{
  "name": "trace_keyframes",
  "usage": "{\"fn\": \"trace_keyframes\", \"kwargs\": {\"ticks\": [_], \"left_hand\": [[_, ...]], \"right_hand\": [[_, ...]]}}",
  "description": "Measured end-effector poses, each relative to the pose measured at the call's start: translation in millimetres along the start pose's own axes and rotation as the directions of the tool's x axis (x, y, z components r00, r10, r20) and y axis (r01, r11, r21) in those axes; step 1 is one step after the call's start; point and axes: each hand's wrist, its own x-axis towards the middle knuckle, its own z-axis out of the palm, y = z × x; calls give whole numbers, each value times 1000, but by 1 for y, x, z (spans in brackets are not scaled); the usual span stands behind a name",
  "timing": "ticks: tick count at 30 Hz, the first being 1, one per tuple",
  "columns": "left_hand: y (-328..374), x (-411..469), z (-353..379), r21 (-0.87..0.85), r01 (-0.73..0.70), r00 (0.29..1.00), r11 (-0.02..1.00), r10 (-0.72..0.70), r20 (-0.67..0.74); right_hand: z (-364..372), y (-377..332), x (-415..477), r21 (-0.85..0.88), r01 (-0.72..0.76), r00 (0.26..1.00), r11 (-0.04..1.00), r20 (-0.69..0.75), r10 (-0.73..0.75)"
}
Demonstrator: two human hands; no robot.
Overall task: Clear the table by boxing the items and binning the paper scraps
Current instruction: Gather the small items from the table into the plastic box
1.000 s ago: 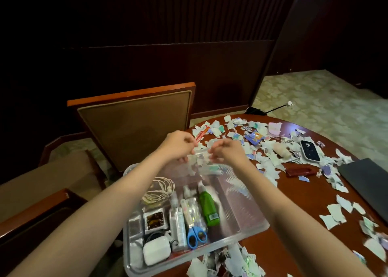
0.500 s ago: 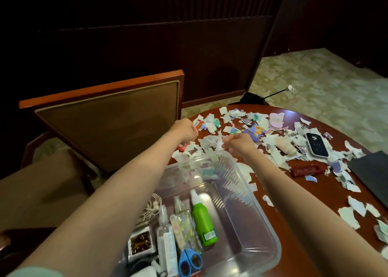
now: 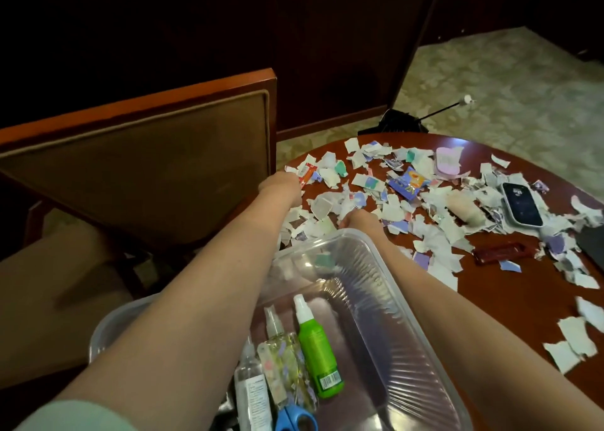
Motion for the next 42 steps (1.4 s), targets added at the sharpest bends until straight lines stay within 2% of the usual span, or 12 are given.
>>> {"fn": "trace_keyframes", "kwargs": {"ticks": [5, 9, 14, 17, 23, 29, 33, 37, 42], "left_hand": [[-2, 6, 4, 27, -19, 999, 999, 18, 51], [-6, 9, 8, 28, 7, 999, 1000, -8, 36], [-6, 11, 5, -98, 98, 994, 990, -92, 61], [-5, 12, 3, -120, 122, 989, 985, -111, 98], [-3, 6, -7, -202, 184, 979, 962, -161, 125], [-6, -18, -25, -293, 167, 979, 941, -123, 162], [-5, -42, -35, -353, 167, 980, 920, -115, 163], [-4, -68, -44, -390, 115, 991, 914, -81, 102], [-10, -104, -48, -433, -82, 995, 898, 48, -89]], "right_hand": [[3, -2, 3, -34, -3, 1000, 999, 24, 4], [-1, 1, -2, -28, 86, 995, 996, 57, -84], [-6, 5, -10, 228, 119, 988, 966, 70, -138], [-9, 8, -13, 305, 118, 986, 945, 78, -148], [-18, 14, -22, 359, 26, 1000, 933, 2, -28], [-33, 17, -40, 473, -78, 996, 877, -5, 91], [-42, 16, -54, 559, -83, 994, 825, -8, 105], [-48, 13, -73, 586, -31, 994, 810, -68, 87], [-59, 8, -108, 628, 62, 991, 776, -130, 26]]}}
